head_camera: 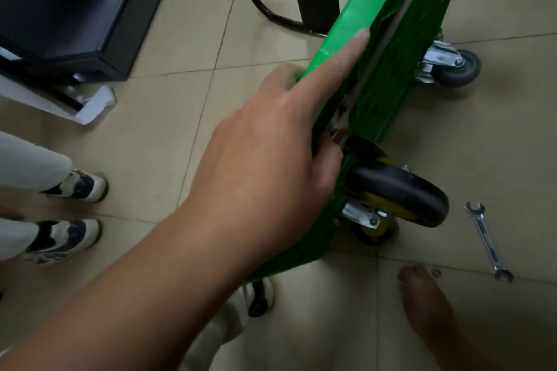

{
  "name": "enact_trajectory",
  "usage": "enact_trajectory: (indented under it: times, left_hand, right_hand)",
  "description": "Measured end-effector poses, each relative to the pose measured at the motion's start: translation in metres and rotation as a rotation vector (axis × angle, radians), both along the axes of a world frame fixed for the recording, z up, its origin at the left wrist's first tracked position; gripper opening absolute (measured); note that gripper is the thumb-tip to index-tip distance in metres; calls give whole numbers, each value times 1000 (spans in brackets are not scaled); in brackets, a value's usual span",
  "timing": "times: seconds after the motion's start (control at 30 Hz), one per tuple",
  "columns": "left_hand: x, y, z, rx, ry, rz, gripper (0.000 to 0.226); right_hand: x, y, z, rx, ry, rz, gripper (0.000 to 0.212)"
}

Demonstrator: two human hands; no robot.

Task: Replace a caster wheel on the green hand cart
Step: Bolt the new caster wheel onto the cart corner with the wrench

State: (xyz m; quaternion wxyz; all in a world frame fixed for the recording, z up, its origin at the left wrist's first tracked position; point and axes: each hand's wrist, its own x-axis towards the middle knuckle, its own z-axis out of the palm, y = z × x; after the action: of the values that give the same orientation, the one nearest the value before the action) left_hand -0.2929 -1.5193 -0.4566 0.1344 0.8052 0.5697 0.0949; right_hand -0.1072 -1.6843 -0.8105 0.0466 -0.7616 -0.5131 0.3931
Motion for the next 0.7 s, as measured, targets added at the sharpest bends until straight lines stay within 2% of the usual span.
enact_trajectory:
  times: [0.17,0.33,0.53,0.7]
  left_hand:
    - [0,1,1,4,0,11,85]
    - [-2,3,-1,34,-9,5,87]
    - [-2,1,-3,65,-48,-12,86]
    - [-3,3,-3,26,-34,-8,88]
  right_hand:
    - [8,-2,-12,78,30,-49,24]
    - [20,12,9,202,119,-59,29]
    - [61,48,112,460,77,45,30]
    - [82,63,242,616,37,310,31]
